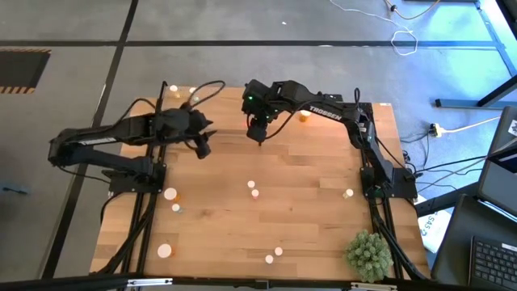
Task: Pick and place medicine bottles onto shelf by color
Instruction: Put the top right small red pill bottle on the shelf
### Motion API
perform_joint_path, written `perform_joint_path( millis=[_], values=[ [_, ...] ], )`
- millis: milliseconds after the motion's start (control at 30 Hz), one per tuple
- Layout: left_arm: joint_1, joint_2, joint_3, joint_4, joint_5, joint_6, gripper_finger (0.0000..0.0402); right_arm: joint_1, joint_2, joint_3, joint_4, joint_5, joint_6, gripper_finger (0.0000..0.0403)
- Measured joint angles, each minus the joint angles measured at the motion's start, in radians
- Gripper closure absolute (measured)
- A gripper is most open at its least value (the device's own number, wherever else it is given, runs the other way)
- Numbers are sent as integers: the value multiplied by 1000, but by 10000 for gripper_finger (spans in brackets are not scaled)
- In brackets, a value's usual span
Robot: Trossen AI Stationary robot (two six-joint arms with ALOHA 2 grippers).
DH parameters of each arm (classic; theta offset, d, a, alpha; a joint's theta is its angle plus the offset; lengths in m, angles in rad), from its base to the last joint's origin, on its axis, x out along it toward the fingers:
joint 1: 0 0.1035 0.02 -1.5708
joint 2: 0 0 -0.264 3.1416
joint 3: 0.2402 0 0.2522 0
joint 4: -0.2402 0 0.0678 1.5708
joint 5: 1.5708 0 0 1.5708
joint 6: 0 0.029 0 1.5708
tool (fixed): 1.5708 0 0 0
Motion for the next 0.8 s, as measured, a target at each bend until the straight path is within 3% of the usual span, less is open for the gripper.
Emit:
perform_joint_path(
  millis=[267, 800],
  values=[
    [70, 88, -1, 63, 69, 41, 251, 0, 0, 0, -3, -17, -51, 278],
    [334, 265, -1, 273, 588, 223, 250, 1, 0, 0, 17, -43, -49, 278]
  ],
)
